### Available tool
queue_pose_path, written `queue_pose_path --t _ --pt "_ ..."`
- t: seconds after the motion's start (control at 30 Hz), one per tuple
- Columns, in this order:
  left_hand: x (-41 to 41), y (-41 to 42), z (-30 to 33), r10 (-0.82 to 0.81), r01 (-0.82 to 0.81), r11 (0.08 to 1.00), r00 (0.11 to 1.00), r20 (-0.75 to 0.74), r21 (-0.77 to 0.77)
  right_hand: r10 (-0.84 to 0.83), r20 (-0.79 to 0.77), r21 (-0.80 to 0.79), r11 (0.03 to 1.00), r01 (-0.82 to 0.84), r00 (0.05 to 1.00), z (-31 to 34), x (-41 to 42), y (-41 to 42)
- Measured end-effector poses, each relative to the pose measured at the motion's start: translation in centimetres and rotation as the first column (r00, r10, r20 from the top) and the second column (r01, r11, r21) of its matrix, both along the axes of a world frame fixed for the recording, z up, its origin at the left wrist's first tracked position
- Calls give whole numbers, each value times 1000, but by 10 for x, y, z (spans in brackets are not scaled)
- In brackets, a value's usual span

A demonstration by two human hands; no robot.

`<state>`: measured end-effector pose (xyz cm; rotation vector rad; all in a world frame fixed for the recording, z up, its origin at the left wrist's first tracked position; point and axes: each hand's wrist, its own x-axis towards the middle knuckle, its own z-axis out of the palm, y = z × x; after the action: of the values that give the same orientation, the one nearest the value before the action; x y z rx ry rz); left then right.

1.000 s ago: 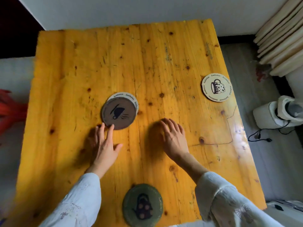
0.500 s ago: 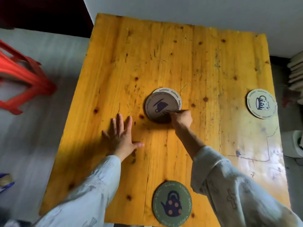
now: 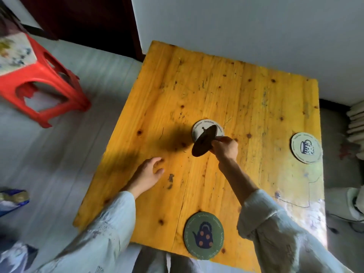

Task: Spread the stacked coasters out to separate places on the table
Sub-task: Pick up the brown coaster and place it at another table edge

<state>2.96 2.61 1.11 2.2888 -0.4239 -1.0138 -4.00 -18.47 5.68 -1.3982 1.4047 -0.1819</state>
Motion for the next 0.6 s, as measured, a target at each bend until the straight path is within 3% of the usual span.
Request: queue_pose_path --t 0.07,0.13,0.27,0.43,0.6 --pt "-5 15 17 25 -26 999 1000 -17 -45 243 10 -118 963 -241 970 31 1 16" --pt "0 29 35 51 -51 995 999 -1 -86 468 -44 -253 849 -463 883 60 5 32" --pt "37 49 72 97 -73 982 987 131 -177 700 -144 -365 619 -695 699 104 33 59" --pt "95 78 112 125 -39 933 967 221 -359 834 -126 -409 449 -794 536 140 84 112" --pt "162 142 134 49 78 903 958 282 -423 828 -73 -453 469 -758 555 153 147 186"
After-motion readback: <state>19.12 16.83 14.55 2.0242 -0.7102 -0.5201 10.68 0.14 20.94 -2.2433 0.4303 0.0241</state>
